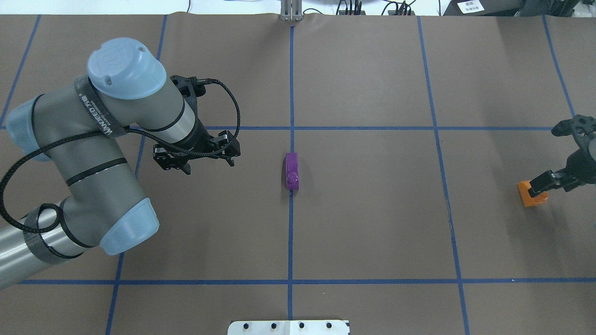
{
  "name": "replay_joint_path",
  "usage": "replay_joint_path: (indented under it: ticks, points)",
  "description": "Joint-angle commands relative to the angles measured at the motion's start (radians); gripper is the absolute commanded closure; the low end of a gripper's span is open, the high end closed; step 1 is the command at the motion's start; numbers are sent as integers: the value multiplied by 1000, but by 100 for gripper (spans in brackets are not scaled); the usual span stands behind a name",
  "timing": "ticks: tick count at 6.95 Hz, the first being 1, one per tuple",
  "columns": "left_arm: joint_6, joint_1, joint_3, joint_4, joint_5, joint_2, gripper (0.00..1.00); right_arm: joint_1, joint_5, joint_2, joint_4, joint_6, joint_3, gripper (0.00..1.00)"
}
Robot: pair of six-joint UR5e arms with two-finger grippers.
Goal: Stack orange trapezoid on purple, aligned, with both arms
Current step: 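Grasp the orange trapezoid block with the right gripper while the left gripper withdraws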
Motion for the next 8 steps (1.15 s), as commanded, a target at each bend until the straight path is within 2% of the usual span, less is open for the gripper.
replay_joint_path:
  ticks: [1,2,3,4,6,8]
  points:
    - [6,3,4,-9,4,29,0,-33,-5,2,57,5,-51,0]
    - [6,9,6,-7,10,28,0,-35,-4,2,64,5,-52,8]
    - [5,9,3,-7,10,28,0,-42,-4,2,67,3,-54,79]
    - [3,9,4,-7,10,29,0,-50,-4,2,72,3,-51,100]
    - [1,9,7,-7,12,29,0,-50,-7,21,71,3,-13,100]
    - [-2,7,1,-7,12,31,0,-47,-8,31,64,5,70,100]
